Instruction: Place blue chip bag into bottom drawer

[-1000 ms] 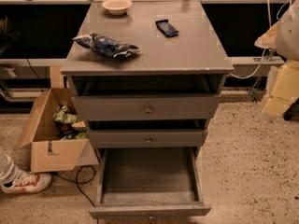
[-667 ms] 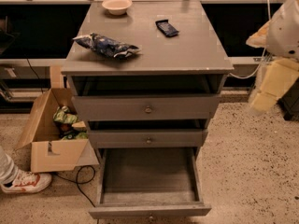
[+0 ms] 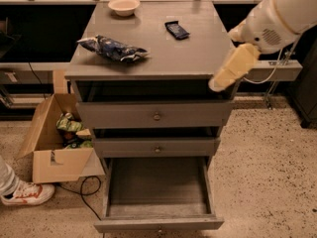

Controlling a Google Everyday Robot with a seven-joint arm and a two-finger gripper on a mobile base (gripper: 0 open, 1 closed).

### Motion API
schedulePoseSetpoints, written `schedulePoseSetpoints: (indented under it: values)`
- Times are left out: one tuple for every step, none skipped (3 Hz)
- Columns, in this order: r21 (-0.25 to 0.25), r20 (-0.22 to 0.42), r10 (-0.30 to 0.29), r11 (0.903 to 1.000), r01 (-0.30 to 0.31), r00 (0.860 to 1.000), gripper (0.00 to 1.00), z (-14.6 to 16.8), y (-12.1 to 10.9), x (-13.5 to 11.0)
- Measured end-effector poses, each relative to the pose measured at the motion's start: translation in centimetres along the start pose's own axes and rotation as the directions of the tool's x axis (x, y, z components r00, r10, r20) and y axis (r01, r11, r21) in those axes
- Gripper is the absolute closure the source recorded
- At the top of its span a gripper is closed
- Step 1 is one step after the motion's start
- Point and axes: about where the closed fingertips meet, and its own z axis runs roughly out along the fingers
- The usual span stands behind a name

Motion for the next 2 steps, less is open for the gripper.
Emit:
schedulePoseSetpoints:
  values:
    - [0.019, 0.120, 0.110, 0.9934, -0.113, 0.987, 0.00, 2.4, -2.6, -2.2]
    - [0.005, 0.123, 0.100, 0.9948, -0.101, 0.987, 0.00, 4.7, -3.1, -3.2]
